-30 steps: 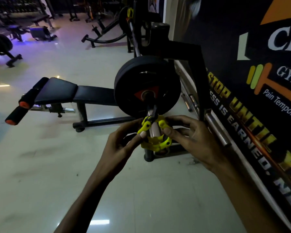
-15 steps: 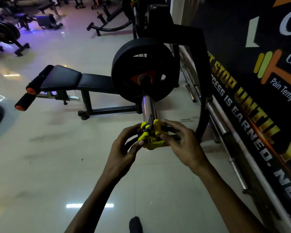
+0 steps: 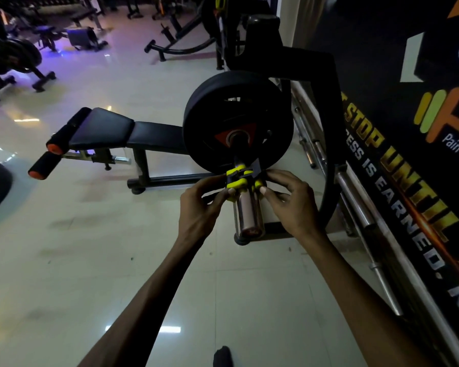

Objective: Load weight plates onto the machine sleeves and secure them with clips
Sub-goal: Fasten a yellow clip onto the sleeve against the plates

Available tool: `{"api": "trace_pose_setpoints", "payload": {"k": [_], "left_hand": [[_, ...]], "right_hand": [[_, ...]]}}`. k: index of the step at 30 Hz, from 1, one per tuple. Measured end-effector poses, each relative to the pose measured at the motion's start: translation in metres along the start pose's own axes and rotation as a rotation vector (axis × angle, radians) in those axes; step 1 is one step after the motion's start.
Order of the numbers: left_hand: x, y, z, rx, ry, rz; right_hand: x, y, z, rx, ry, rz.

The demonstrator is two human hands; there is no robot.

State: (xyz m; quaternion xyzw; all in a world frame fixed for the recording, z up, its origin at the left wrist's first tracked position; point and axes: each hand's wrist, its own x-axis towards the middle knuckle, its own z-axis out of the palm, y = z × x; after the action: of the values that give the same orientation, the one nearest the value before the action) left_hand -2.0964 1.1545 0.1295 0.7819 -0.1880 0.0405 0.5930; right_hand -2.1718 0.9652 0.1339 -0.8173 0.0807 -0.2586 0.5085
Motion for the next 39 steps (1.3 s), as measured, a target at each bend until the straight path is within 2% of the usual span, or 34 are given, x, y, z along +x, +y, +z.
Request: {"api": "trace_pose_setpoints", "payload": {"k": [6, 10, 16, 22, 27, 31, 36, 39], "left_hand": [[0.064, -0.014, 0.011, 0.053, -0.01, 0.064], [0.094, -0.024, 0.017, 0.139, -0.001, 0.116], [0.115, -0.034, 0.023, 0.21, -0.004, 0.142], [0.125, -0.036, 0.025, 0.2, -0.036, 0.148], [0.128, -0.034, 0.02, 0.237, -0.041, 0.162], [0.131, -0.027, 0.016, 0.344, -0.008, 0.295], [0.137, -0.016, 0.012, 0.633, -0.17, 0.554], [0.135, -0.018, 0.011, 0.613, -0.099, 0.562]], "right_hand": [[0.06, 0.013, 0.026, -0.075, 0.103, -0.041], [0.089, 0.02, 0.038, -0.106, 0.112, -0.05], [0.11, 0.027, 0.042, -0.149, 0.072, -0.053], [0.122, 0.014, 0.046, -0.305, -0.1, -0.245], [0.125, 0.011, 0.041, -0.324, -0.134, -0.235], [0.127, 0.009, 0.038, -0.339, -0.16, -0.228], [0.129, 0.01, 0.034, -0.299, -0.172, -0.199], [0.132, 0.014, 0.028, -0.21, -0.158, -0.156]]}}
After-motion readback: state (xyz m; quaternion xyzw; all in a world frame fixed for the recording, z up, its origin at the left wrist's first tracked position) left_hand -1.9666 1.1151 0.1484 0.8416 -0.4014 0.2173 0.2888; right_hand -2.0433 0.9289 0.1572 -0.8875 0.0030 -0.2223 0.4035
